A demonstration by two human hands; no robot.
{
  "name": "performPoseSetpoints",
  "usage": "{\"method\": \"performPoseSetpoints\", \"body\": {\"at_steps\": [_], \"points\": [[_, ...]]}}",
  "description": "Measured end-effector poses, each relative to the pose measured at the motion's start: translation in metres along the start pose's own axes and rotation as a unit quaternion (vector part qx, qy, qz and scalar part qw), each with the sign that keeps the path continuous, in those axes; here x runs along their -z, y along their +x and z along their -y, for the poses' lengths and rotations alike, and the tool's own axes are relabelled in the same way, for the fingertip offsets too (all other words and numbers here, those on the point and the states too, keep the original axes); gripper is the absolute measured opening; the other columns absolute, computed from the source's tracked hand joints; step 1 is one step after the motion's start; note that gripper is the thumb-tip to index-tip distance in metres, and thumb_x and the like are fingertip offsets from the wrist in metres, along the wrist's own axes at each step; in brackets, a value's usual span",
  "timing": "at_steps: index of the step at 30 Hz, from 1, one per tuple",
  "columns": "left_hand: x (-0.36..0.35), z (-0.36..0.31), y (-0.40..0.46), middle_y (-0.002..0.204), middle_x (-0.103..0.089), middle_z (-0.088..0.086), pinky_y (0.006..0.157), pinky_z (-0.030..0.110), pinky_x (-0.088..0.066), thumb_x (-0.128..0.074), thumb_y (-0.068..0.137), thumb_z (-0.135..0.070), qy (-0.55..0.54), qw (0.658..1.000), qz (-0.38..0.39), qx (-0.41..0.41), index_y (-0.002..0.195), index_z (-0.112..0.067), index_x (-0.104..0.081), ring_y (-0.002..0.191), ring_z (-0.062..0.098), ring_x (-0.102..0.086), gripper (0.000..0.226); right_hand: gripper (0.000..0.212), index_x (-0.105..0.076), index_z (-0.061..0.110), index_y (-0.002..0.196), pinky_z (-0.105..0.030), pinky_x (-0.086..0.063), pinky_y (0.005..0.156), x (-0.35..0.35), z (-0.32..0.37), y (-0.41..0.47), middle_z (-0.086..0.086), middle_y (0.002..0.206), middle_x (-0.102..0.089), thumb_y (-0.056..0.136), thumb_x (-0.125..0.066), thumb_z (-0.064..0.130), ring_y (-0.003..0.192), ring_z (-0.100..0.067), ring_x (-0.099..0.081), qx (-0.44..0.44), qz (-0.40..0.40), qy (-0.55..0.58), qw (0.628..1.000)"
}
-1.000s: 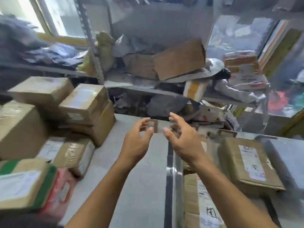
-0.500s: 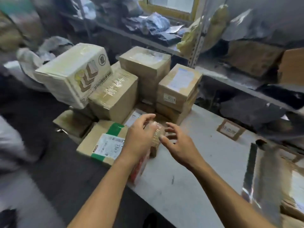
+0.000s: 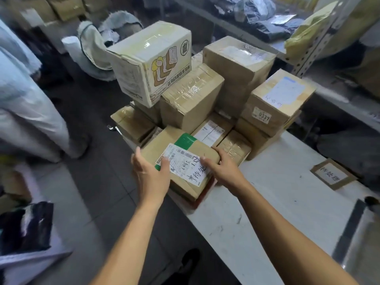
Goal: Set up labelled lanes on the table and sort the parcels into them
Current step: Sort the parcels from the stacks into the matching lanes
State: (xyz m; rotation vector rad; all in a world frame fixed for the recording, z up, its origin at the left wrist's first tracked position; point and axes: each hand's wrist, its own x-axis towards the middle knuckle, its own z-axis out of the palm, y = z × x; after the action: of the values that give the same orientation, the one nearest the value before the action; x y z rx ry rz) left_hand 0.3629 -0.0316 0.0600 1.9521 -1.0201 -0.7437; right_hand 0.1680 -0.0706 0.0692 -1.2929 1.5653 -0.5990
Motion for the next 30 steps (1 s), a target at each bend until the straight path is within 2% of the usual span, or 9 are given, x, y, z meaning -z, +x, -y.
{"method": "performPoseSetpoints", "body": {"at_steps": [3, 5, 10, 13, 17, 22, 25, 28, 30], "points": [[-0.006, 0.004, -0.006, 0.151, -0.038, 0.012, 0.08, -0.003, -0.033, -0.056, 0.097, -0.035, -0.099, 0.995, 0.013, 0.015, 0.155, -0.03, -0.004, 0.113, 0.016, -0.047, 0.078, 0.046, -0.051, 0.035, 0.123, -0.034, -0.058, 0.068, 0.0, 0.001, -0.003, 0.013, 0.108, -0.064, 0.084, -0.069, 0.05, 0.094, -0.01, -0.065, -0.003, -0.012, 0.042, 0.999], [-0.007, 0.003, -0.008, 0.15, -0.04, 0.011, 0.064, -0.01, -0.029, -0.057, 0.096, -0.034, -0.118, 0.993, 0.003, -0.001, 0.154, -0.033, -0.007, 0.105, 0.01, -0.046, 0.077, 0.045, -0.053, 0.032, 0.123, -0.042, -0.061, 0.076, 0.001, -0.001, -0.009, 0.008, 0.11, -0.066, 0.084, -0.071, 0.047, 0.097, -0.014, -0.068, -0.003, -0.021, 0.067, 0.998], [-0.001, -0.01, -0.022, 0.139, -0.045, 0.001, 0.061, -0.006, -0.036, -0.053, 0.086, -0.048, -0.127, 0.991, 0.006, -0.038, 0.149, -0.043, -0.011, 0.095, -0.004, -0.053, 0.076, 0.055, -0.057, 0.04, 0.112, -0.034, -0.059, 0.072, 0.014, -0.006, -0.036, 0.007, 0.11, -0.07, 0.065, -0.072, 0.064, 0.098, -0.016, -0.07, 0.026, -0.048, 0.132, 0.99], [-0.003, -0.02, -0.037, 0.132, -0.04, -0.005, 0.06, -0.004, -0.036, -0.054, 0.083, -0.05, -0.111, 0.992, 0.022, -0.054, 0.148, -0.044, -0.013, 0.094, -0.02, -0.047, 0.077, 0.062, -0.054, 0.037, 0.115, -0.044, -0.061, 0.085, 0.027, -0.017, -0.053, 0.002, 0.114, -0.07, 0.062, -0.07, 0.065, 0.102, -0.019, -0.07, 0.002, -0.045, 0.164, 0.985], [-0.017, -0.034, -0.06, 0.142, -0.042, -0.002, 0.084, 0.02, -0.044, -0.057, 0.084, -0.048, -0.08, 0.99, 0.066, -0.092, 0.152, -0.038, -0.014, 0.117, 0.014, -0.048, 0.081, 0.054, -0.056, 0.03, 0.118, -0.05, -0.057, 0.091, 0.05, -0.04, -0.084, -0.002, 0.112, -0.071, 0.072, -0.065, 0.058, 0.105, -0.022, -0.069, -0.02, -0.068, 0.183, 0.981], [-0.054, -0.065, -0.097, 0.139, -0.04, -0.013, 0.097, 0.029, -0.037, -0.067, 0.092, -0.033, -0.099, 0.974, 0.161, -0.126, 0.155, -0.033, -0.008, 0.123, 0.007, -0.043, 0.086, 0.046, -0.061, 0.032, 0.12, -0.033, -0.057, 0.077, 0.099, -0.081, -0.133, 0.001, 0.102, -0.072, 0.078, -0.065, 0.051, 0.086, -0.012, -0.065, -0.068, -0.068, 0.218, 0.971], [-0.093, -0.081, -0.119, 0.127, -0.052, -0.01, 0.09, 0.027, -0.047, -0.072, 0.089, -0.028, -0.123, 0.965, 0.204, -0.112, 0.147, -0.018, -0.027, 0.108, 0.004, -0.058, 0.073, 0.018, -0.066, 0.028, 0.109, -0.028, -0.054, 0.07, 0.124, -0.106, -0.163, 0.002, 0.089, -0.075, 0.095, -0.062, 0.039, 0.073, -0.007, -0.062, -0.074, -0.106, 0.239, 0.962], [-0.135, -0.089, -0.145, 0.116, -0.057, -0.004, 0.074, 0.023, -0.05, -0.071, 0.089, -0.031, -0.137, 0.955, 0.253, -0.073, 0.129, -0.022, -0.036, 0.101, 0.007, -0.06, 0.054, 0.014, -0.069, 0.027, 0.101, -0.032, -0.052, 0.071, 0.145, -0.133, -0.186, -0.004, 0.092, -0.076, 0.097, -0.059, 0.036, 0.075, -0.011, -0.063, -0.09, -0.186, 0.264, 0.942], [-0.16, -0.087, -0.16, 0.116, -0.06, -0.004, 0.077, 0.029, -0.052, -0.069, 0.09, -0.031, -0.147, 0.941, 0.3, -0.049, 0.124, -0.024, -0.036, 0.101, 0.008, -0.062, 0.048, 0.015, -0.071, 0.028, 0.099, -0.033, -0.052, 0.07, 0.155, -0.152, -0.196, 0.004, 0.084, -0.076, 0.095, -0.06, 0.038, 0.073, -0.009, -0.064, -0.107, -0.228, 0.282, 0.926]]}}
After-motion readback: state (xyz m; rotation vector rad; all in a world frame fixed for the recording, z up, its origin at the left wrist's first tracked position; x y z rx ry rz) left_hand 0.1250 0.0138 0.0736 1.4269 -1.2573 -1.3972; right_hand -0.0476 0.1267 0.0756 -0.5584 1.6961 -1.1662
